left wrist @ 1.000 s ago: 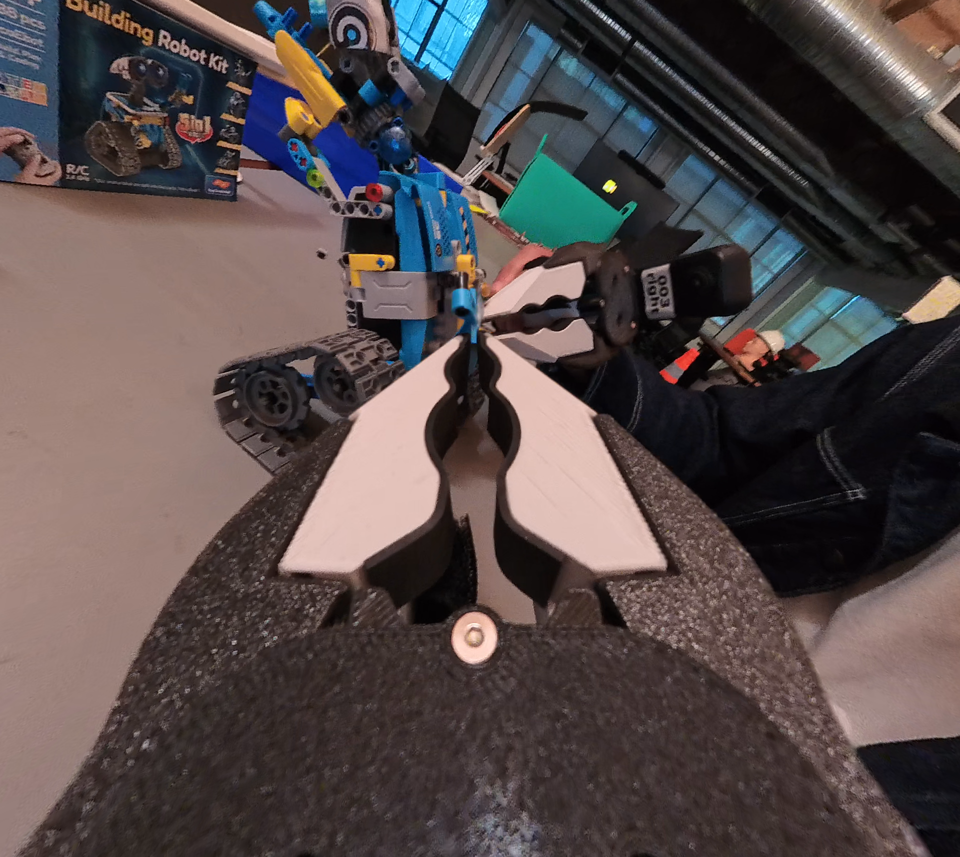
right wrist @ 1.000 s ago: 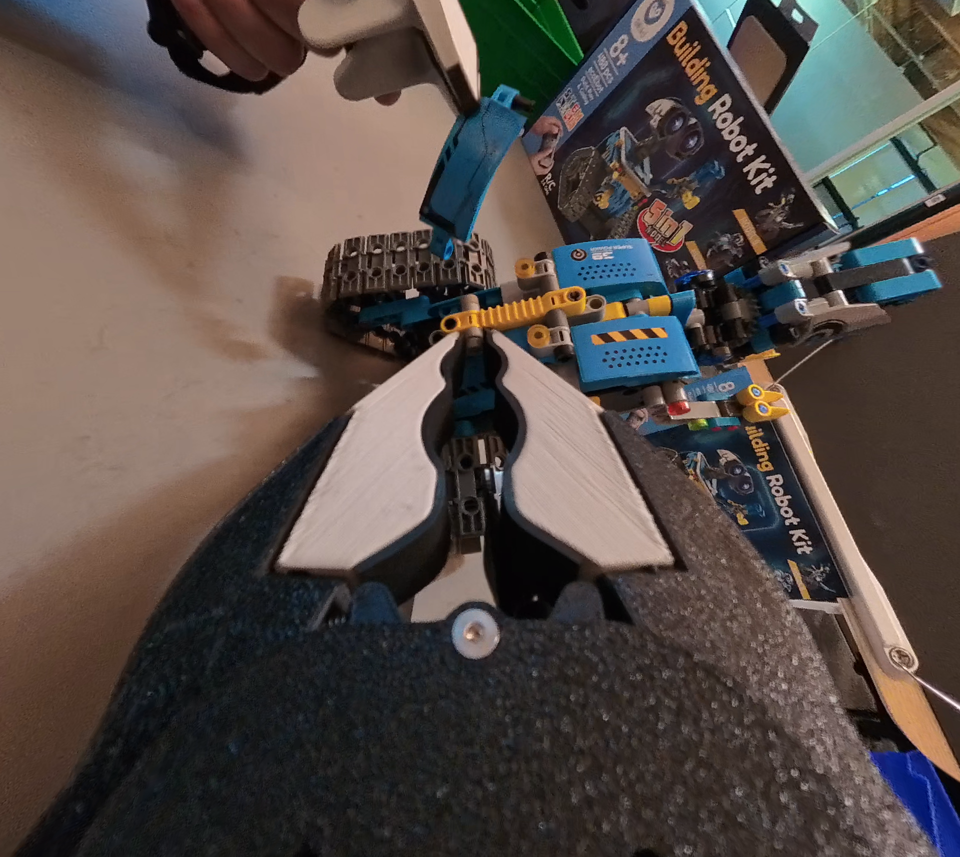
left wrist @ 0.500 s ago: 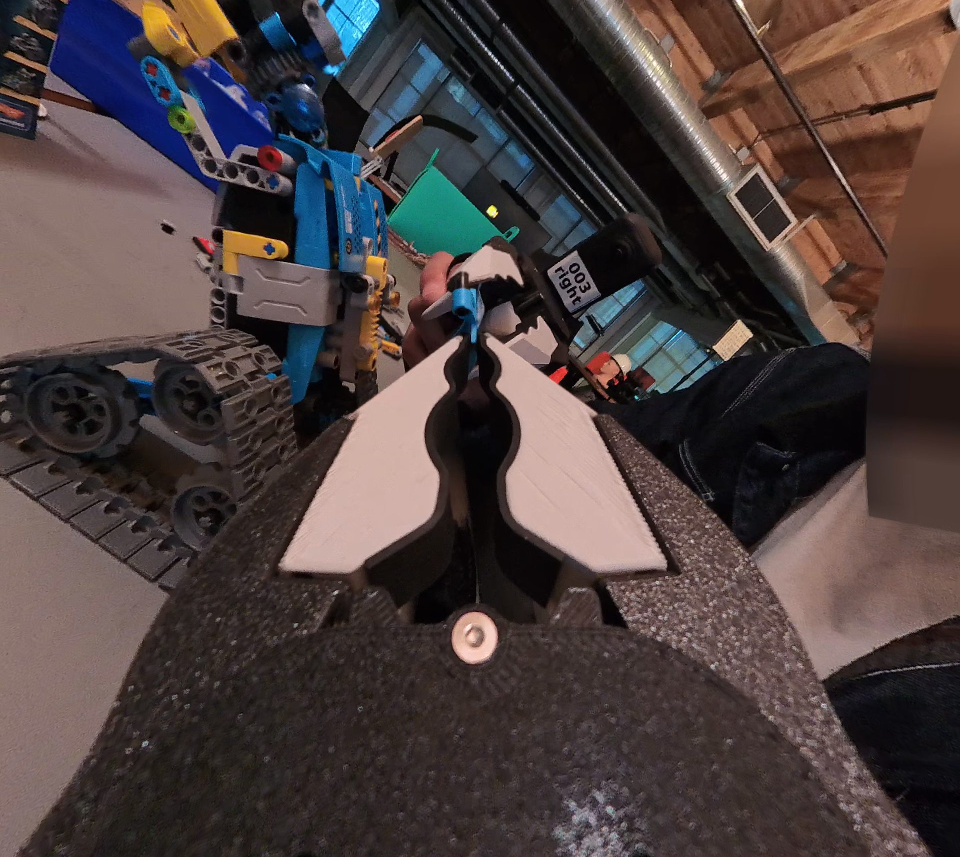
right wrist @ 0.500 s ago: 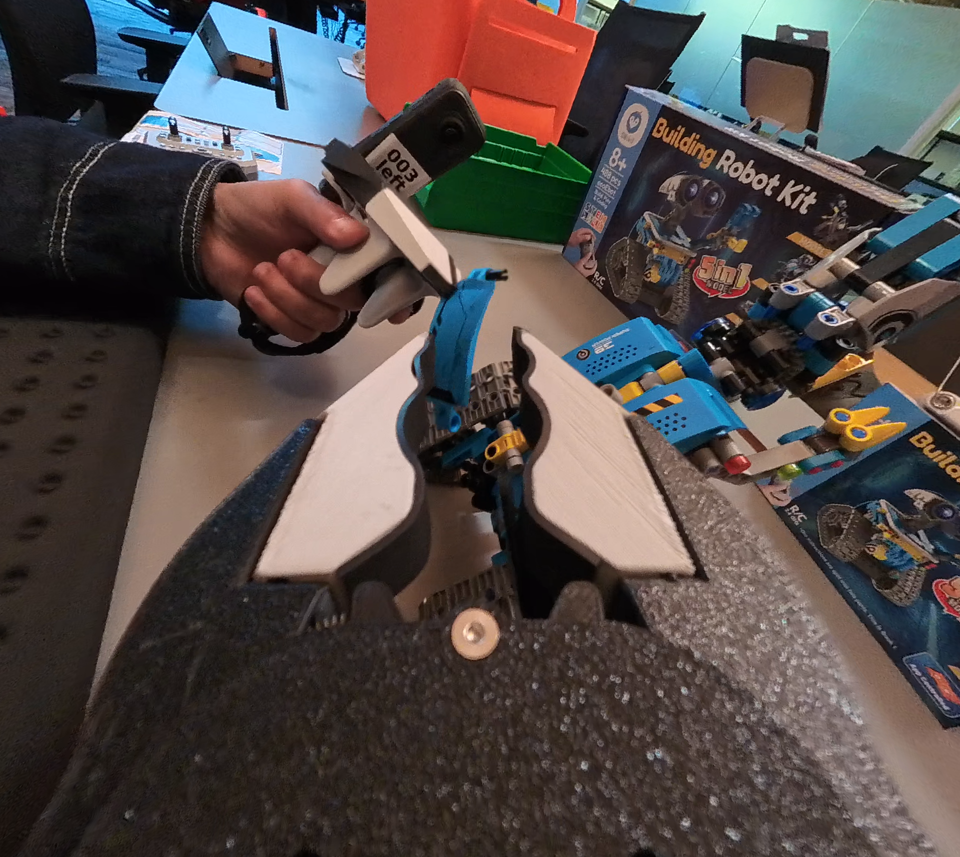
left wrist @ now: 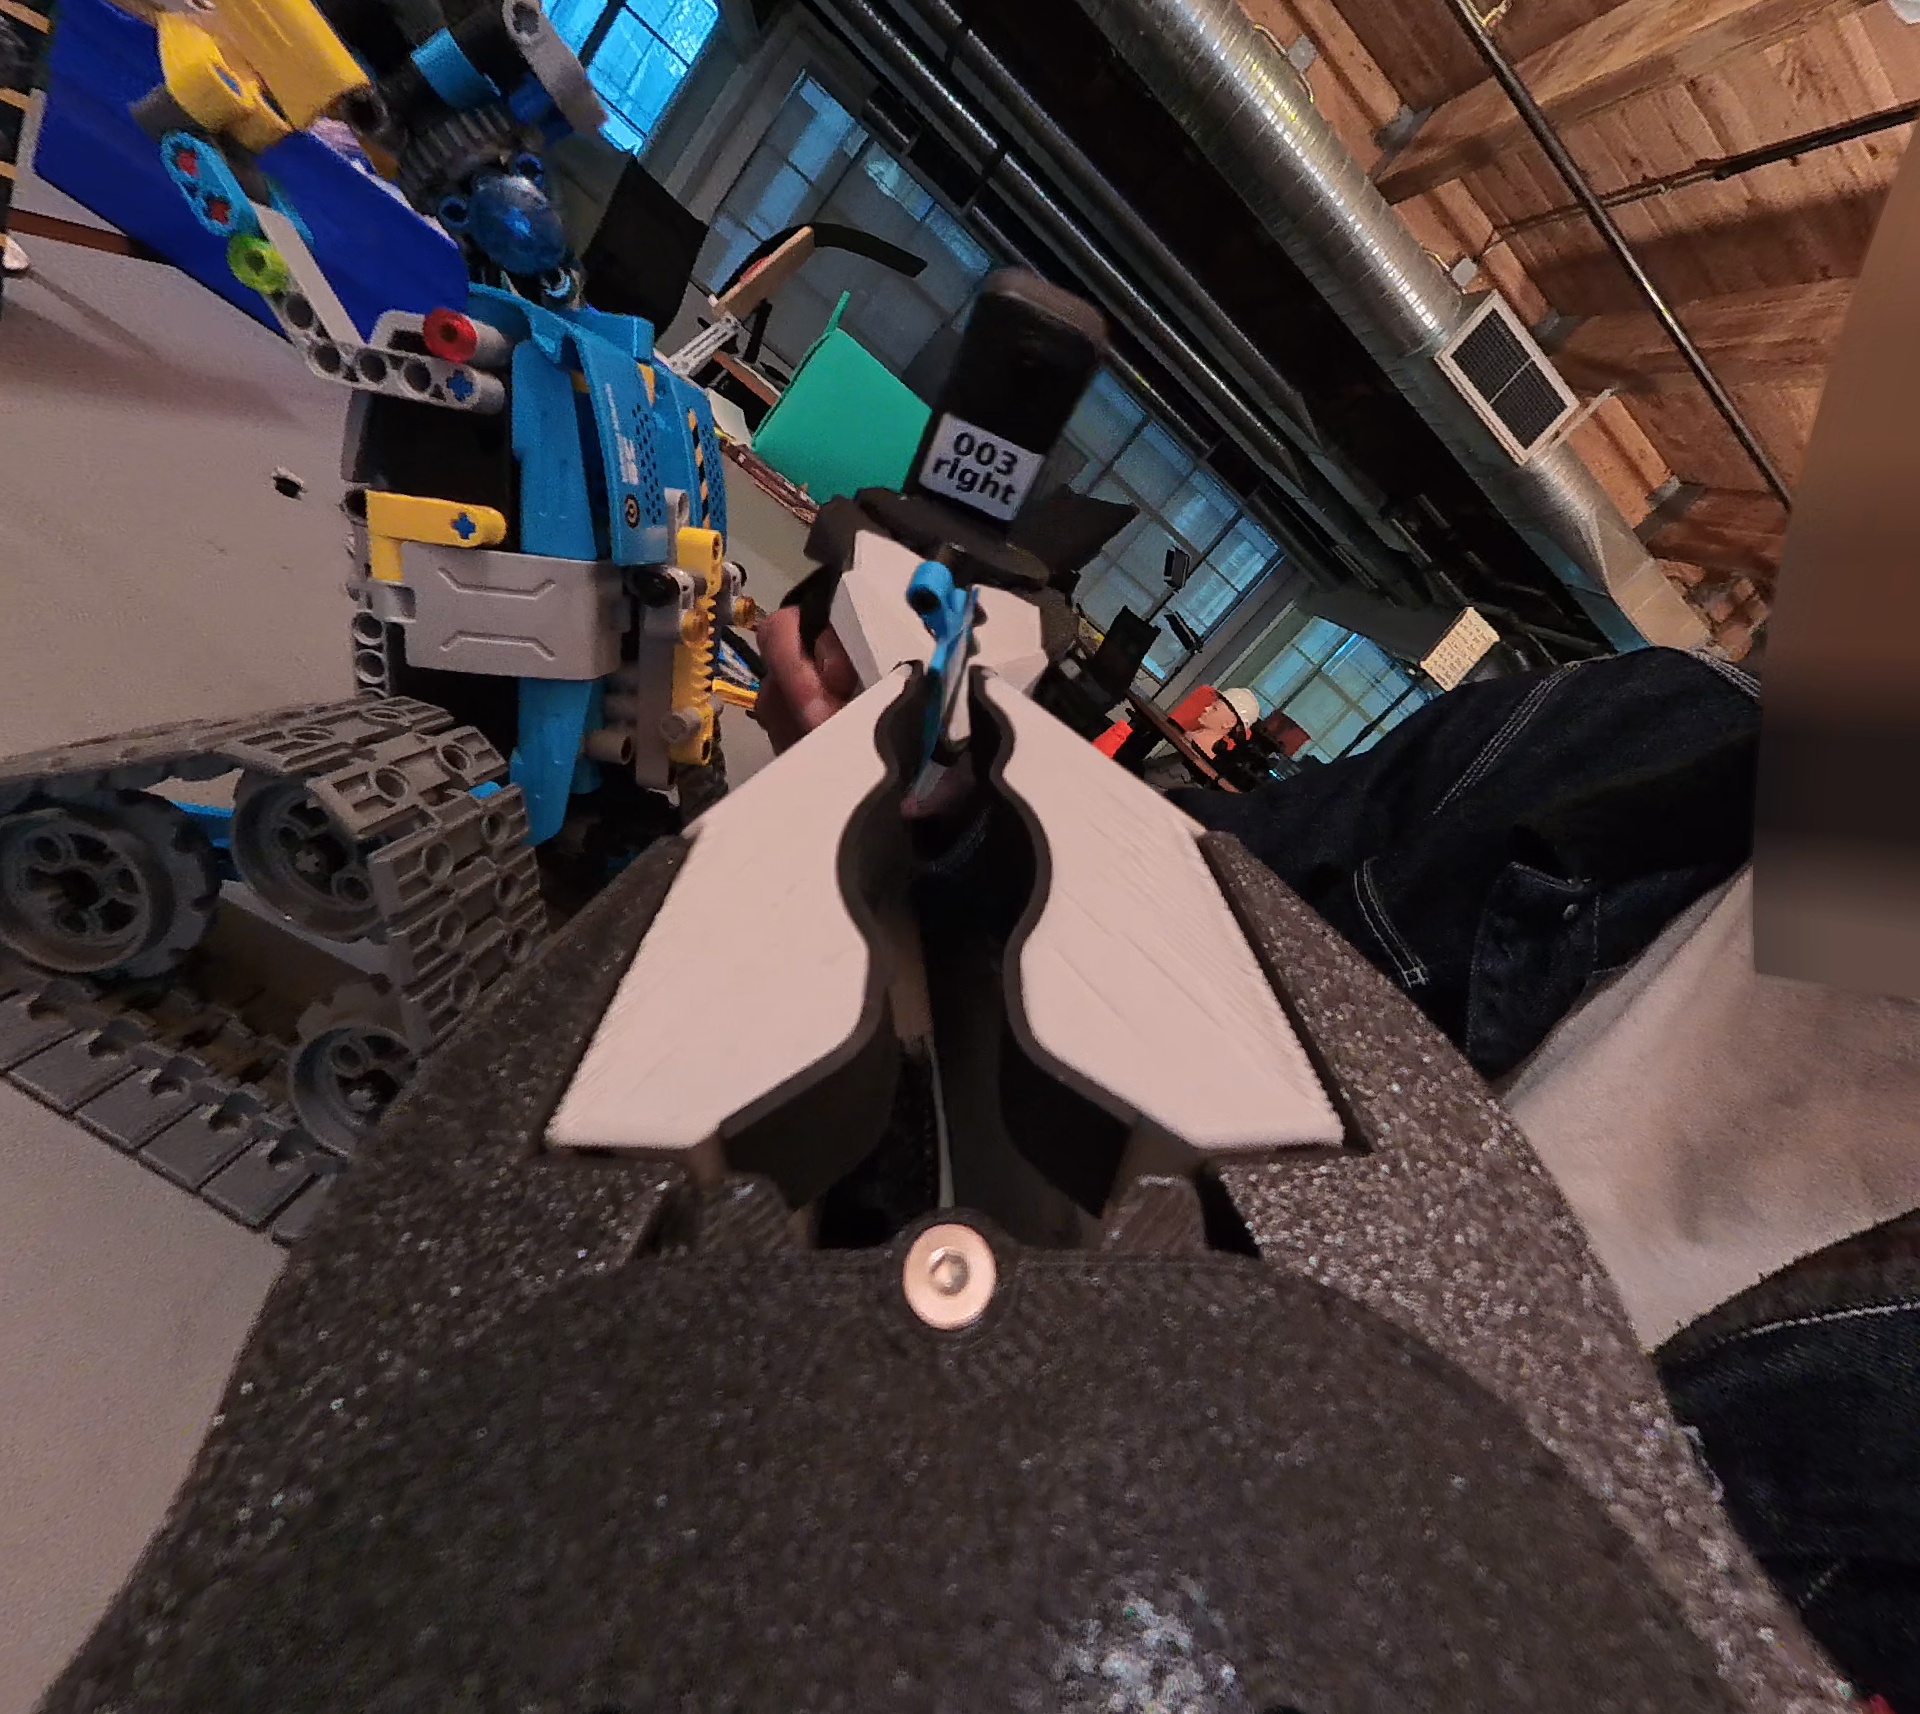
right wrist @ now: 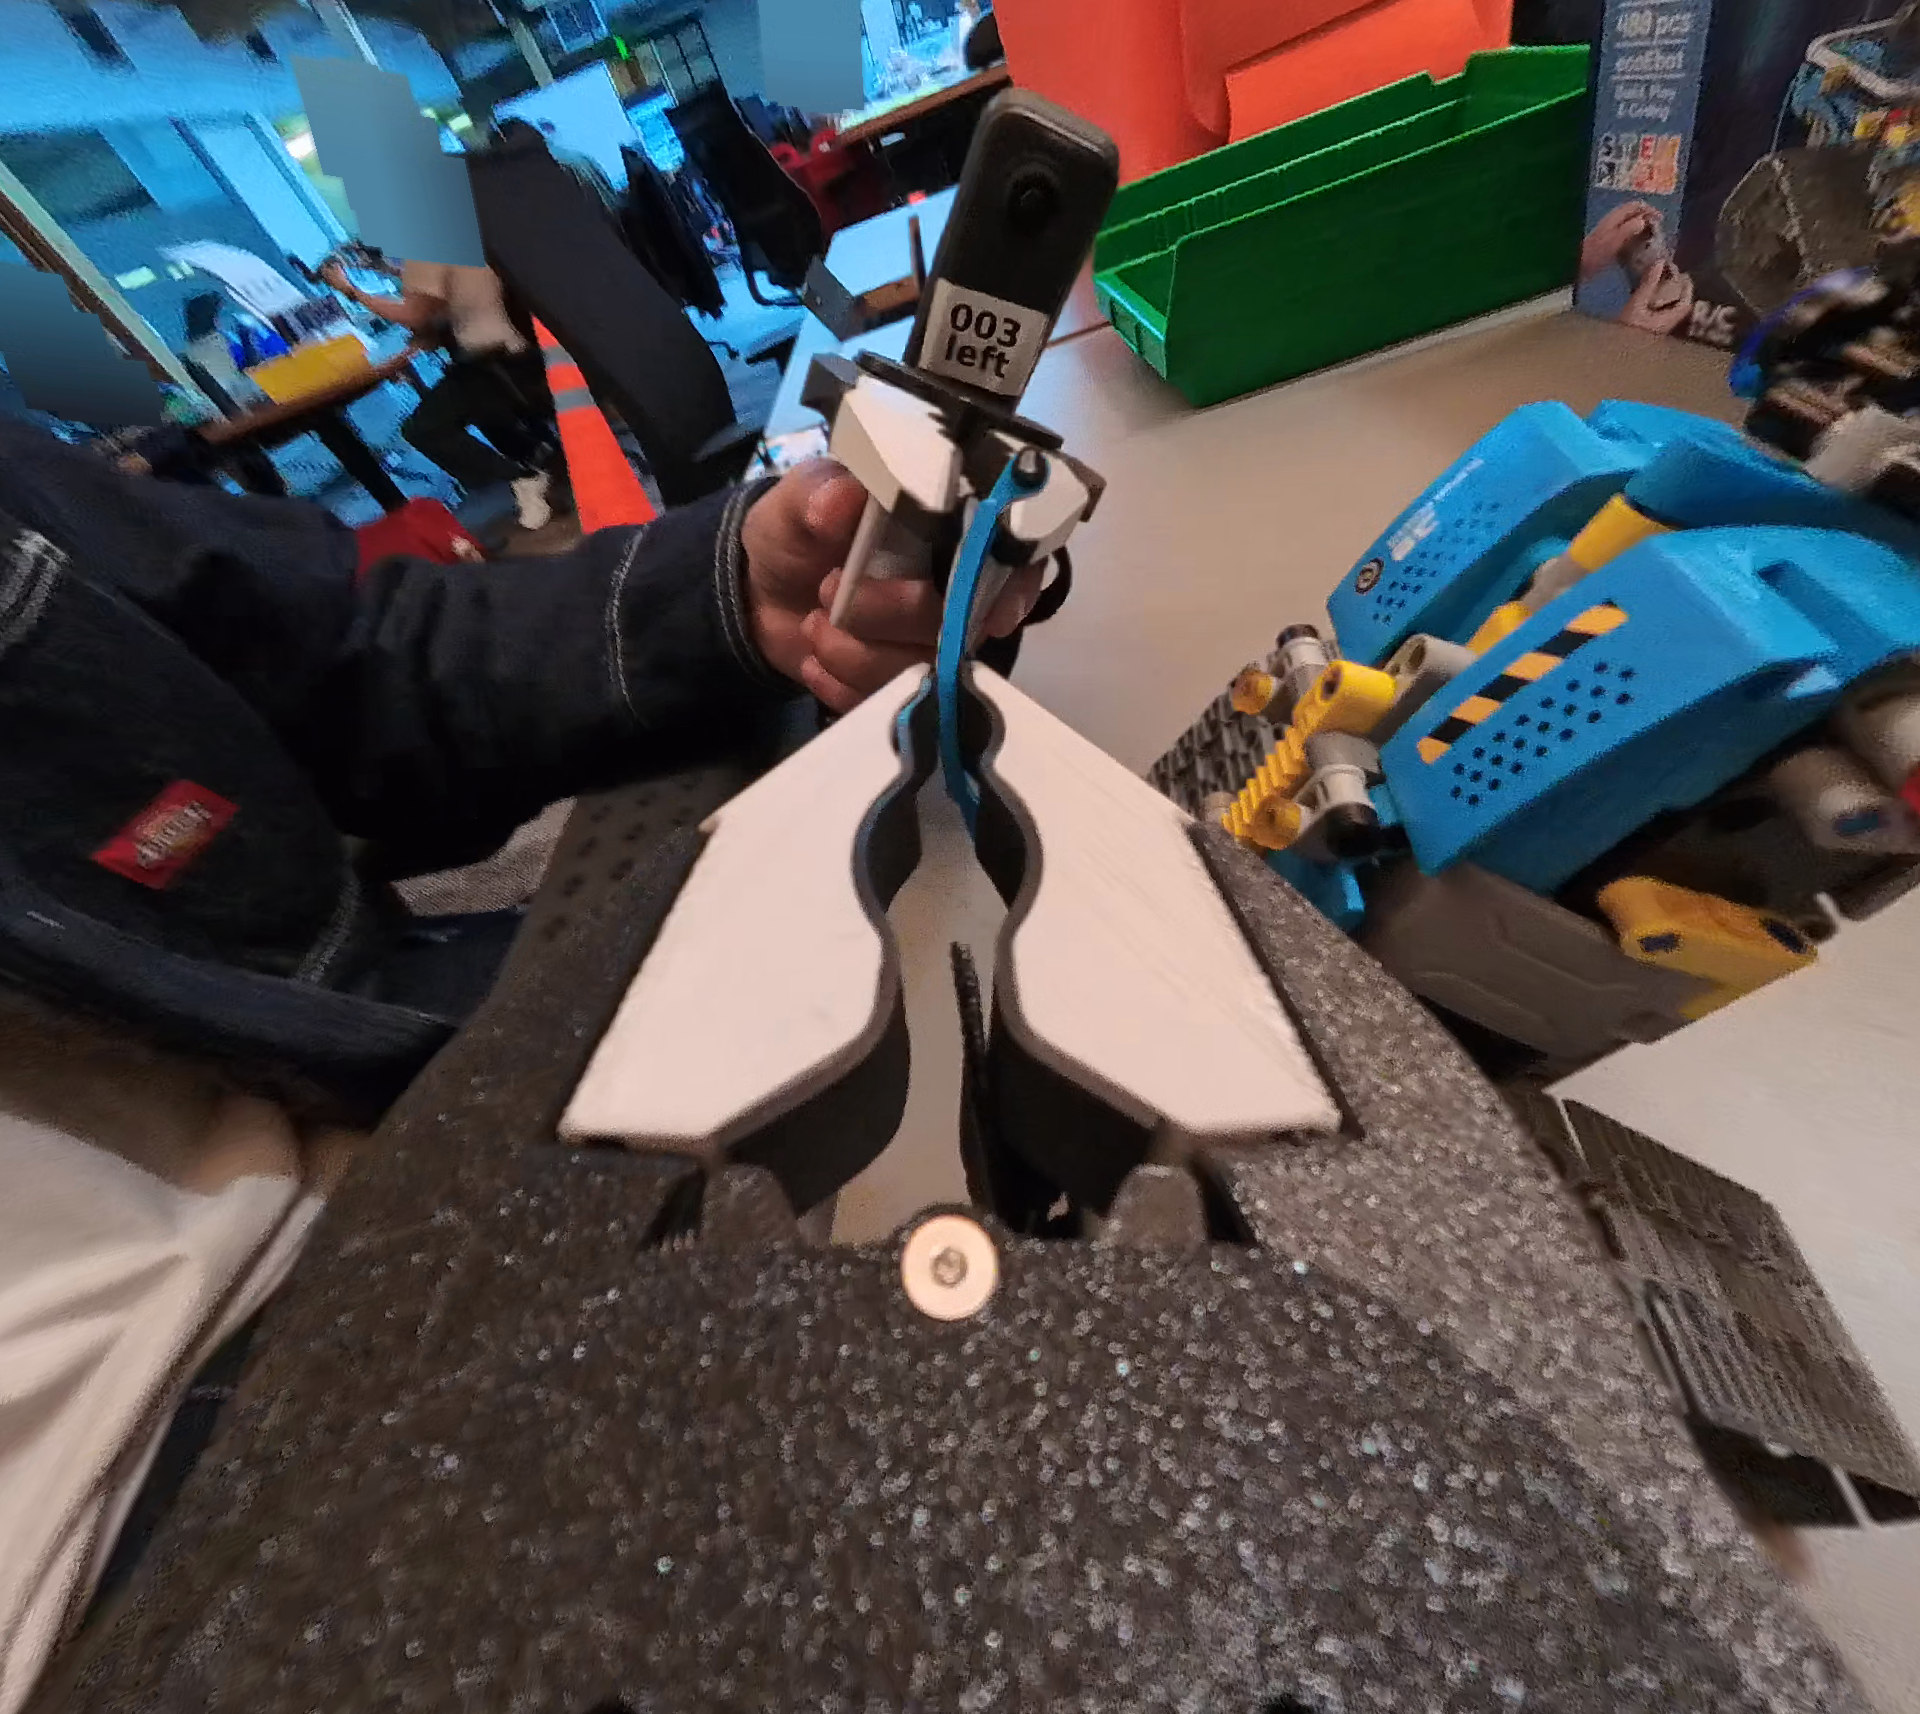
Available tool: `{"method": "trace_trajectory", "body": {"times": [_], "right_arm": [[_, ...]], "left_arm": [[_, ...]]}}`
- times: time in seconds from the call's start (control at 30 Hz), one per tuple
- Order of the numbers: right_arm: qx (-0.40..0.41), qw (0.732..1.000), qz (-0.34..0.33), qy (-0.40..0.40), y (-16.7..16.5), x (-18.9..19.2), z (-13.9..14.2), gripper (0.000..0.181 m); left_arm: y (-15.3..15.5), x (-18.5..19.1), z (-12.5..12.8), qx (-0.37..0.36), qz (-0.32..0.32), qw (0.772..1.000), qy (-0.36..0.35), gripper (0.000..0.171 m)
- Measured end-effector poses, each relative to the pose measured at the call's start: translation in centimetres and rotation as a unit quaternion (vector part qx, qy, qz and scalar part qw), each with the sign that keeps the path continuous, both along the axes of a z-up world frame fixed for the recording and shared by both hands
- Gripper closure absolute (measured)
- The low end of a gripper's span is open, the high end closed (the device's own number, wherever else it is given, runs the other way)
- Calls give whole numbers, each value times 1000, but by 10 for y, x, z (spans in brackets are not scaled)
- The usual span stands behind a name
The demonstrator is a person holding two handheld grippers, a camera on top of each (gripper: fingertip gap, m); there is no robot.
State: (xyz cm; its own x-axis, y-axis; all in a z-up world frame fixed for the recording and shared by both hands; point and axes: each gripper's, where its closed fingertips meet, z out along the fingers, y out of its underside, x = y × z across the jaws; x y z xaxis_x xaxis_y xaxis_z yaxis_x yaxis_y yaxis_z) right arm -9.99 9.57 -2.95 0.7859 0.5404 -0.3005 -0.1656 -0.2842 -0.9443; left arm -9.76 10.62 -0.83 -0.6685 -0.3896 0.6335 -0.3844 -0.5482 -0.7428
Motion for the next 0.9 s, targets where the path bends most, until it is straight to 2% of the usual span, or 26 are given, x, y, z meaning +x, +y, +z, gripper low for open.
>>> {"method": "trace_trajectory", "body": {"times": [0.13,0.23,0.33,0.43,0.6,0.7,0.8,0.9], "right_arm": [[-2,998,11,57,-2,3,7,181],[12,998,24,65,-6,0,13,181],[16,998,32,43,-7,-7,12,181],[18,999,41,15,-7,-15,8,180],[12,999,40,-5,-6,-16,2,178],[42,999,9,-15,-8,-1,13,170],[70,997,-15,39,-11,14,33,165],[58,998,-9,39,-8,11,28,164]], "left_arm": [[1,-3,7,-3,4,1000,-22,162],[-1,-4,10,5,3,999,-33,162],[-8,-6,11,18,-3,999,-40,154],[-12,-7,12,28,-4,999,-46,152],[-13,-11,14,38,-10,998,-58,166],[-18,-11,11,83,3,994,-69,168],[-21,-4,-1,136,22,989,-58,168],[-28,-2,-13,181,20,982,-49,168]]}}
